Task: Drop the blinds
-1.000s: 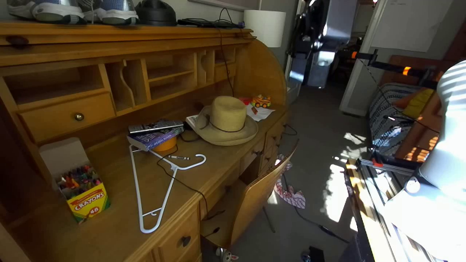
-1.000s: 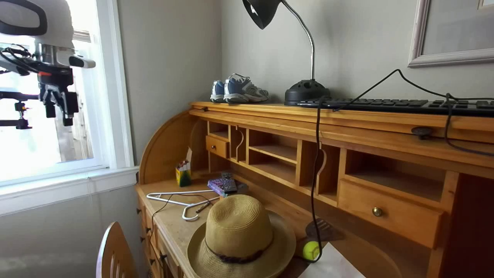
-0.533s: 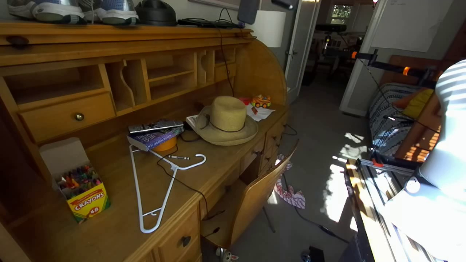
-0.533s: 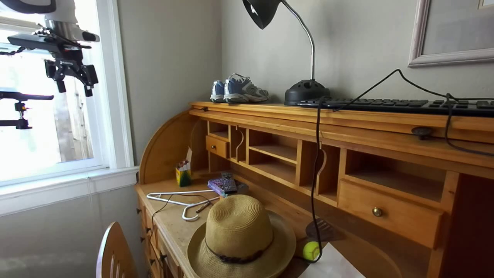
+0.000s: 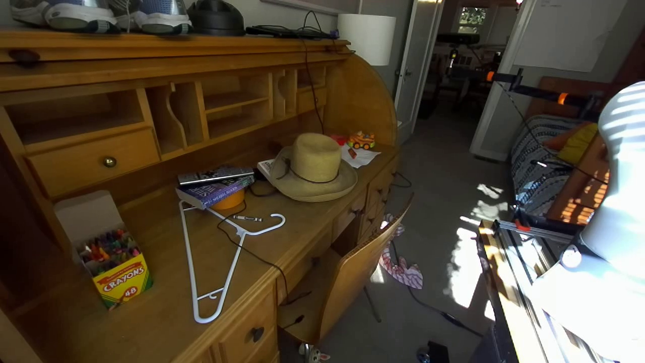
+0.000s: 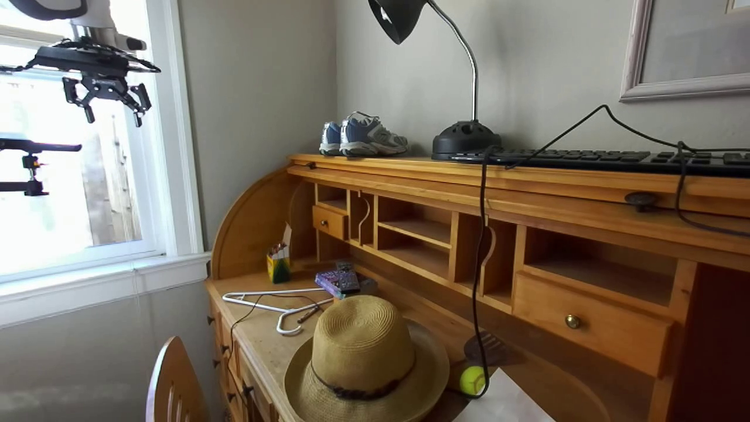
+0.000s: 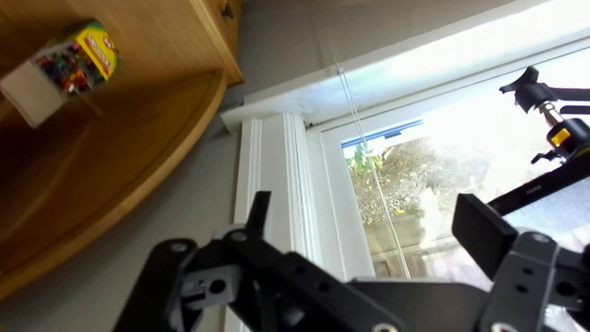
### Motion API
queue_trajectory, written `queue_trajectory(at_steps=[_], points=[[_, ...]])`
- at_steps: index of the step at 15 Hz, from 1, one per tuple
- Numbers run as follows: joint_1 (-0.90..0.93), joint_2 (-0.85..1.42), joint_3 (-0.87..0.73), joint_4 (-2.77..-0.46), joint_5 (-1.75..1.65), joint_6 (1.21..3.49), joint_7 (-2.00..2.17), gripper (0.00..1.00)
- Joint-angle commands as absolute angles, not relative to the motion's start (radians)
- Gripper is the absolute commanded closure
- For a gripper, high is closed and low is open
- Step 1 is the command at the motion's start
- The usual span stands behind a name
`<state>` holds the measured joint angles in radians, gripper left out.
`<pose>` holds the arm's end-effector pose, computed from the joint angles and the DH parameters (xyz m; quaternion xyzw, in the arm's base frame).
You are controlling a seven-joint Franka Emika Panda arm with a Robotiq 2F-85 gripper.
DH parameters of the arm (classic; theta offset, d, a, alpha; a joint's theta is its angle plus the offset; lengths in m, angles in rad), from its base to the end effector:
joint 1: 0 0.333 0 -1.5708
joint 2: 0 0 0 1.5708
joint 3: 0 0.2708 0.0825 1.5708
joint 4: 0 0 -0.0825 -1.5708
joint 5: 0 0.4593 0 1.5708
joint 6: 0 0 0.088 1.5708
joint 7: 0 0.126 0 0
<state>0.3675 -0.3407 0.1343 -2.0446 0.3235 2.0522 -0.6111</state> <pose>0.4956 0.3036 0.5490 -0.8539 -0.4736 -0.1781 0.1214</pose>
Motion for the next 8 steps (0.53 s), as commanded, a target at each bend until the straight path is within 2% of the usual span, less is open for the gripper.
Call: queue_trajectory(at_steps=[1,8], points=[[0.404,-0.303,0.161,-2.04,0.383,2.202,-0.723,0.0],[0.388,-0.312,0.169,-2.039,0.364,2.178,-0.682,0.0]])
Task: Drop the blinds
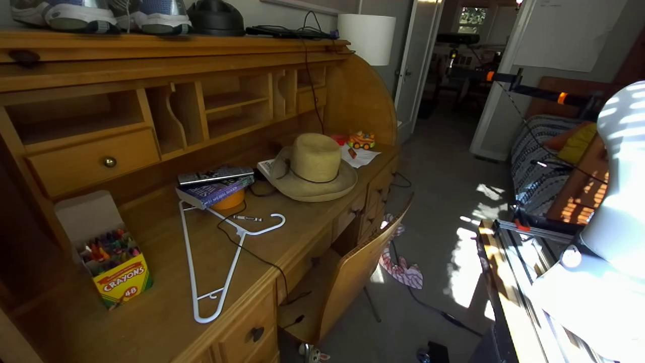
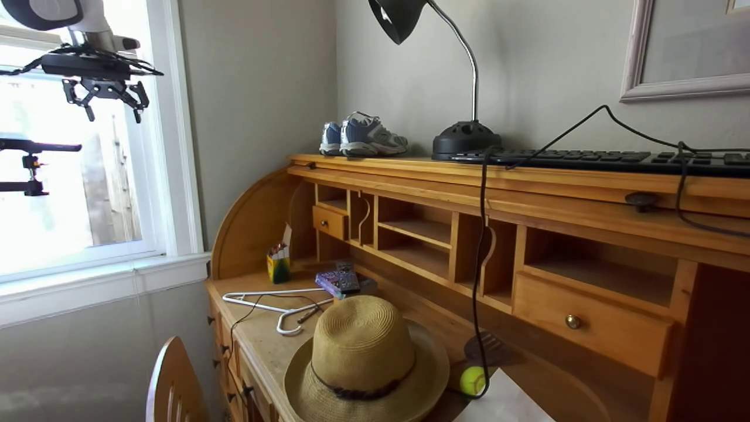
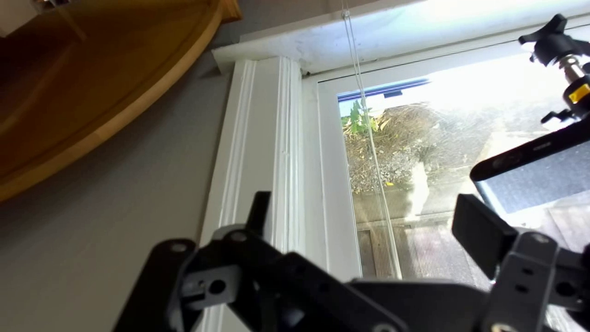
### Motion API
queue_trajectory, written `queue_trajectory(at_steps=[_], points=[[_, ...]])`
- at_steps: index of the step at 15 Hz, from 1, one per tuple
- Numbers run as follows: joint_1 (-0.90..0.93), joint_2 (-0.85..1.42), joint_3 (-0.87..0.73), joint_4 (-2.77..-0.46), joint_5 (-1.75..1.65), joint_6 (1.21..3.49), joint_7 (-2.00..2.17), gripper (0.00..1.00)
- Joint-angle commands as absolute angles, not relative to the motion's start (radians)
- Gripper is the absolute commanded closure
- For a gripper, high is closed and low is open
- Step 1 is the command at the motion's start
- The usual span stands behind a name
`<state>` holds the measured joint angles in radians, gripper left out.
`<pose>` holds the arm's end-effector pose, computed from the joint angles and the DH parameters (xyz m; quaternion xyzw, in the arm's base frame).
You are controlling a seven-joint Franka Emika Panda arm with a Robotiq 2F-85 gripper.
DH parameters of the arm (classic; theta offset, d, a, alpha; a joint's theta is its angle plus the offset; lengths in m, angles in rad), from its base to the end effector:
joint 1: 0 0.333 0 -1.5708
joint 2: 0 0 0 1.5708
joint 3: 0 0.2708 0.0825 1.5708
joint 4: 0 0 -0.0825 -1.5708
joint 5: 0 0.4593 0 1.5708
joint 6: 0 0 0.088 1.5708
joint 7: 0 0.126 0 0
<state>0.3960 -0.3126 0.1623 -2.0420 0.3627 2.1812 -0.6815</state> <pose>0.4936 0.3377 0.5499 -0.8220 -0.5053 -0.2290 0.1285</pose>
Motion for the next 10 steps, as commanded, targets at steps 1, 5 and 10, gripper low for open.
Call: queue_trajectory(at_steps=[1,5,10], points=[[0.389,-0.312,0.169,-2.039,0.364,2.178,-0.682,0.0],[0.437,-0.25,0.169,-2.008,0.497,2.275,-0.82,0.0],[0.457,-0.146,0.221,-1.943,0.543,2.401,-0.908,0.0]])
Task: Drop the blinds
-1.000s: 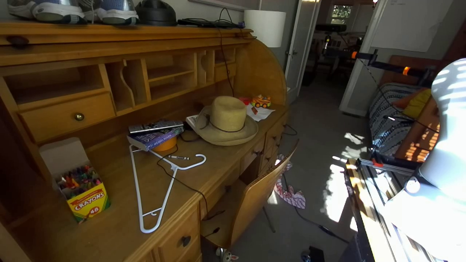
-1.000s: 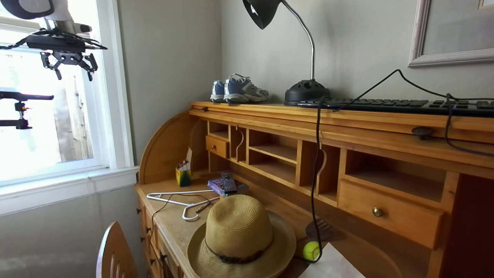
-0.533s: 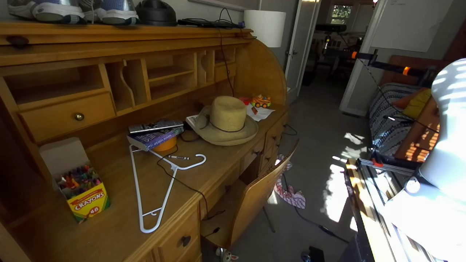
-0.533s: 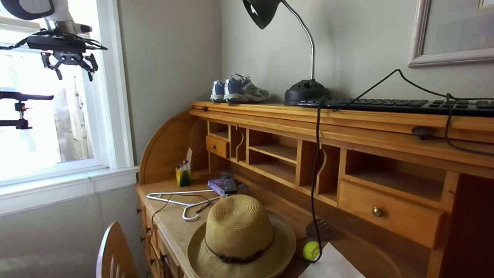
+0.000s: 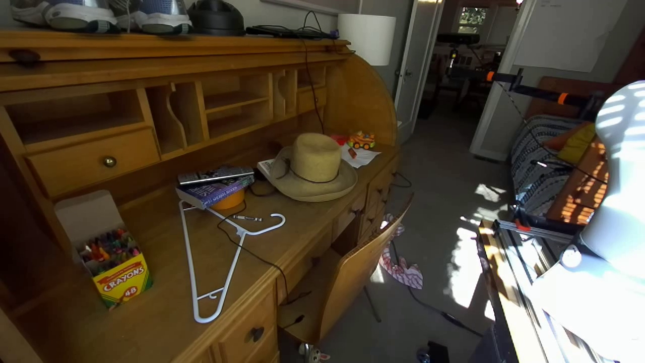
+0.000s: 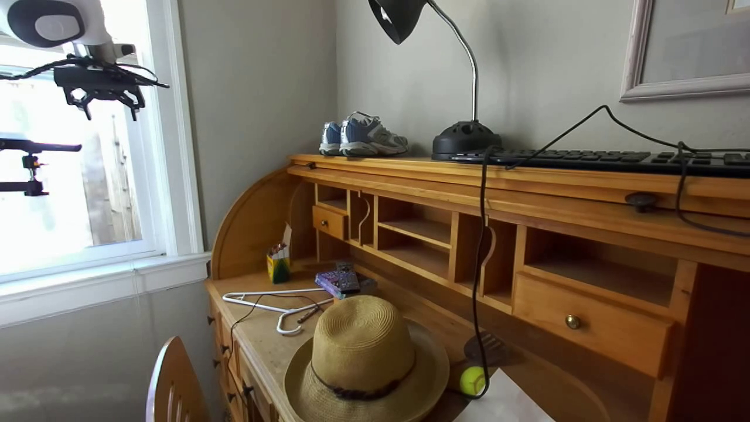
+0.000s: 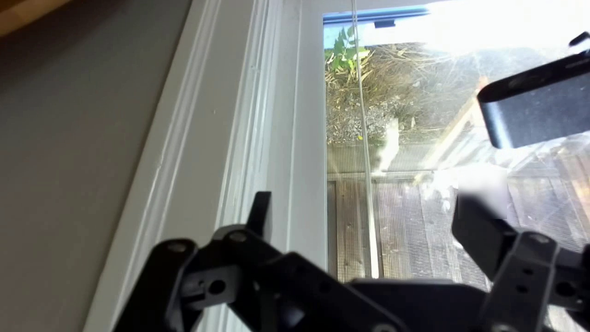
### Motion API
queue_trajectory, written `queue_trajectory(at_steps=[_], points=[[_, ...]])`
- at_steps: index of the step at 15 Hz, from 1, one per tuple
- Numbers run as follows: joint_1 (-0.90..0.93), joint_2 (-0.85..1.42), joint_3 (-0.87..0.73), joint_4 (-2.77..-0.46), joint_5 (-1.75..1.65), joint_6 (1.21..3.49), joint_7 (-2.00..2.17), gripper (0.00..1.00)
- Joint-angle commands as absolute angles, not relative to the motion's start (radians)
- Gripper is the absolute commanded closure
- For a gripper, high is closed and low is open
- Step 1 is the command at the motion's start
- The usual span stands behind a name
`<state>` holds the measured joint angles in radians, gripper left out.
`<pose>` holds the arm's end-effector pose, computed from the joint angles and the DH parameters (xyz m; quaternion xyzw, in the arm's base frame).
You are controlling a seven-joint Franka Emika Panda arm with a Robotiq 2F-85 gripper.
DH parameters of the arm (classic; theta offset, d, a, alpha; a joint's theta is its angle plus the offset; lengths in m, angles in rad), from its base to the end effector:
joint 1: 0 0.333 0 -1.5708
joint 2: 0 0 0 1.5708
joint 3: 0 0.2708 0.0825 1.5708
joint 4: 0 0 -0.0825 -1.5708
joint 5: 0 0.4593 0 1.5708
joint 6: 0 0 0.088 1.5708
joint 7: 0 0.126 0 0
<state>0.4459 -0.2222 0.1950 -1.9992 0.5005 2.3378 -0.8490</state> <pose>0.4933 0.3932 0.5423 -0.7643 -0.5515 -0.2882 0.1691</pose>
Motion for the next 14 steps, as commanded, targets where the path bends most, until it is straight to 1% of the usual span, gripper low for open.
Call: queue_trajectory(at_steps=[1,6,7,8,10,12,14], points=[[0.456,-0.122,0.236,-1.926,0.538,2.422,-0.907,0.0],[0.449,-0.043,0.298,-1.845,0.551,2.418,-0.894,0.0],[0.445,-0.032,0.308,-1.833,0.543,2.421,-0.891,0.06],[0.441,-0.023,0.316,-1.826,0.538,2.435,-0.889,0.28],[0.435,-0.011,0.328,-1.819,0.519,2.474,-0.88,0.31],[0.427,-0.001,0.335,-1.812,0.509,2.494,-0.869,0.5],[0.422,0.003,0.339,-1.81,0.506,2.504,-0.863,0.64]])
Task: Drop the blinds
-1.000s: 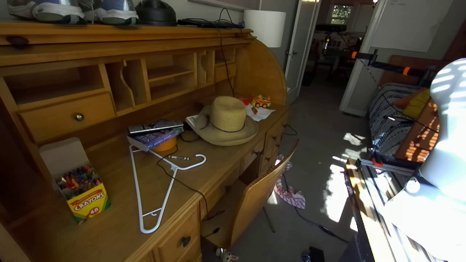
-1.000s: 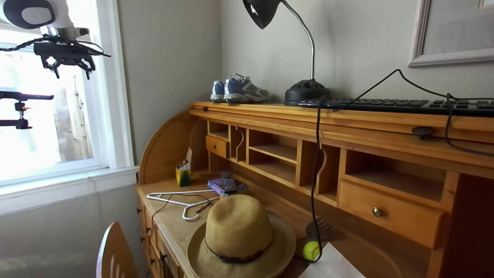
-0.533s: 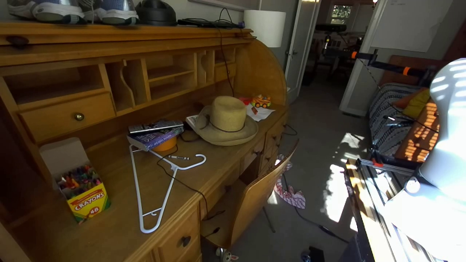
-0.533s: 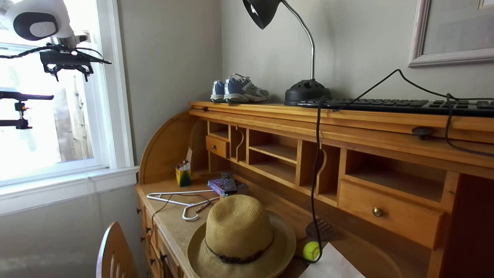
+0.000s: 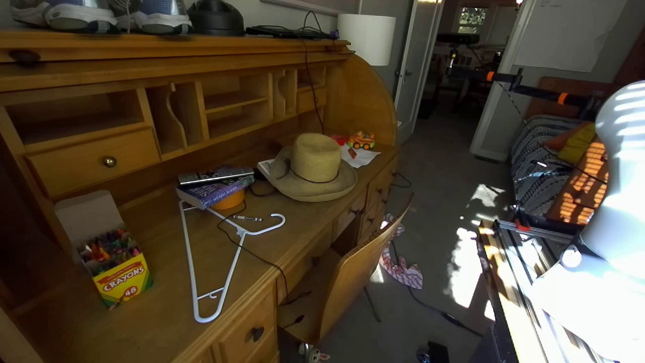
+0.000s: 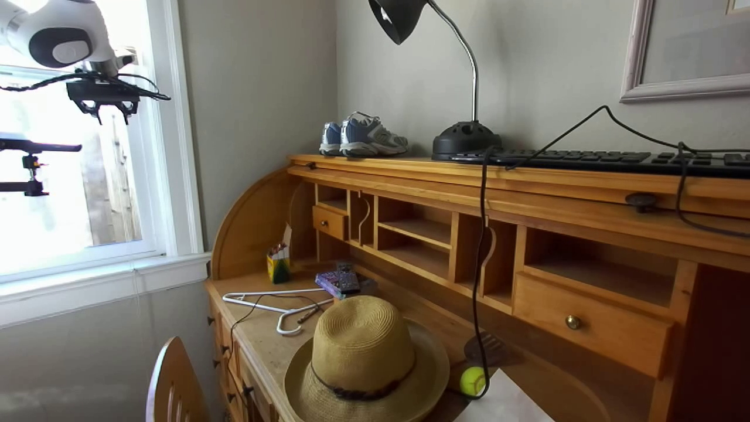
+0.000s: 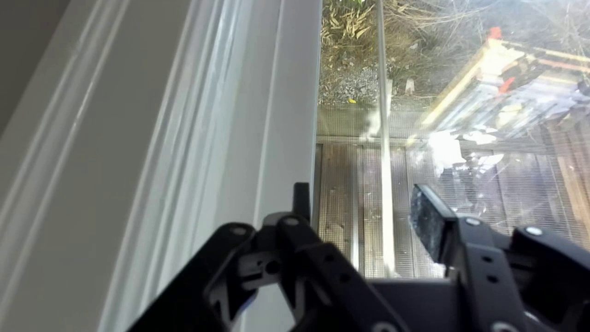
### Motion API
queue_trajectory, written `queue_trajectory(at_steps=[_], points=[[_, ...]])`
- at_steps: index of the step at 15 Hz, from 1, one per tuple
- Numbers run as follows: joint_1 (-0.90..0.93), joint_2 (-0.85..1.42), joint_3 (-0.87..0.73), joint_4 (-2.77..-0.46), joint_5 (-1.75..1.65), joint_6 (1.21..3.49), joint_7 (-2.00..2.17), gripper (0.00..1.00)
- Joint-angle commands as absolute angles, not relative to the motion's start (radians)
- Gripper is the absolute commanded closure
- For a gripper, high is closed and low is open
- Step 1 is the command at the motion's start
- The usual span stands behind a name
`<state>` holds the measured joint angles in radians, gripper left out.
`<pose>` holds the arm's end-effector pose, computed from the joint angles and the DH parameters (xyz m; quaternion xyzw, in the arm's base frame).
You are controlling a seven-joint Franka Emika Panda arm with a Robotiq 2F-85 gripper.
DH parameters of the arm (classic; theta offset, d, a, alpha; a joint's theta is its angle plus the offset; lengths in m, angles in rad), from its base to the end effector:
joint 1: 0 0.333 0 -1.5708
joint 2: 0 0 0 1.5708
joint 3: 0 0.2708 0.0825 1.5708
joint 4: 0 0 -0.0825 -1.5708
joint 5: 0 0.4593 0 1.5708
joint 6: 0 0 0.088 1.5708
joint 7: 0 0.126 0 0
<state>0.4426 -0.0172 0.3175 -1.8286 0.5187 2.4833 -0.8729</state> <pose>0.4977 0.4797 0.5324 -0.7267 -0.5703 -0.3301 0.1942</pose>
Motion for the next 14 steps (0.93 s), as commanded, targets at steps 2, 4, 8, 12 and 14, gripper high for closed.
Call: queue_trajectory(at_steps=[2,4,8,12,14], points=[[0.418,0.001,0.342,-1.807,0.503,2.492,-0.856,0.79],[0.414,-0.004,0.345,-1.806,0.499,2.473,-0.844,0.95],[0.418,-0.018,0.359,-1.806,0.494,2.438,-0.82,1.0],[0.443,-0.026,0.398,-1.769,0.601,2.28,-0.924,1.0],[0.455,-0.032,0.419,-1.753,0.63,2.192,-0.958,1.0]])
